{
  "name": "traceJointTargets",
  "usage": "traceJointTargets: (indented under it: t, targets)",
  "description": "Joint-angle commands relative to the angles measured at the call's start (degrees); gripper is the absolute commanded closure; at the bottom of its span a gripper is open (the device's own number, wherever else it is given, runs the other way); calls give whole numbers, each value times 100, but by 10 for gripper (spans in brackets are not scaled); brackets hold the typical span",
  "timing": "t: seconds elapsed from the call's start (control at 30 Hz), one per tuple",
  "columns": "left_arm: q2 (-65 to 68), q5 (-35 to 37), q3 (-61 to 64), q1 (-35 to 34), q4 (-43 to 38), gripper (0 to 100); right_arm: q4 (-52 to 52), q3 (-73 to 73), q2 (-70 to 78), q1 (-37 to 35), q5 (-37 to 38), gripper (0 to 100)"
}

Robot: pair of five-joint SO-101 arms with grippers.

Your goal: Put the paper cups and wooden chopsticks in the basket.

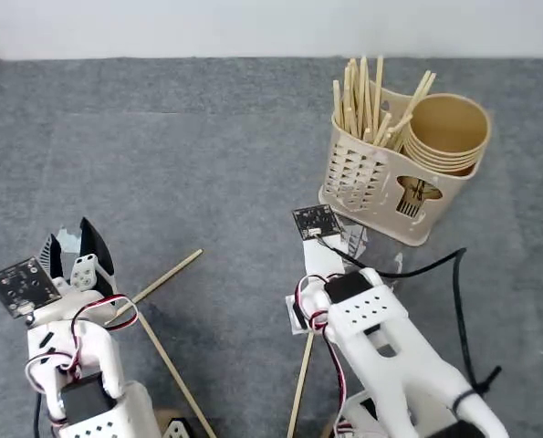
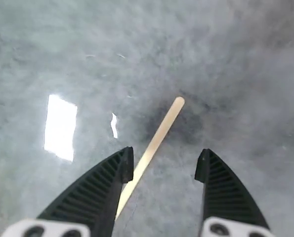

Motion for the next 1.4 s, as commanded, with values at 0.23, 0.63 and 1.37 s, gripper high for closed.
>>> traceJointTargets:
  t: [0.23,0.63,1.37]
  targets:
    - [-105,-53,-31,-9,-141,828,-567,-457,1534,-4,-114,835]
    - [-105,-53,-31,-9,-141,828,-215,-1169,1323,-13,-105,991]
    - [-105,-53,-31,-9,-141,828,1543,-7587,655,769,642,991]
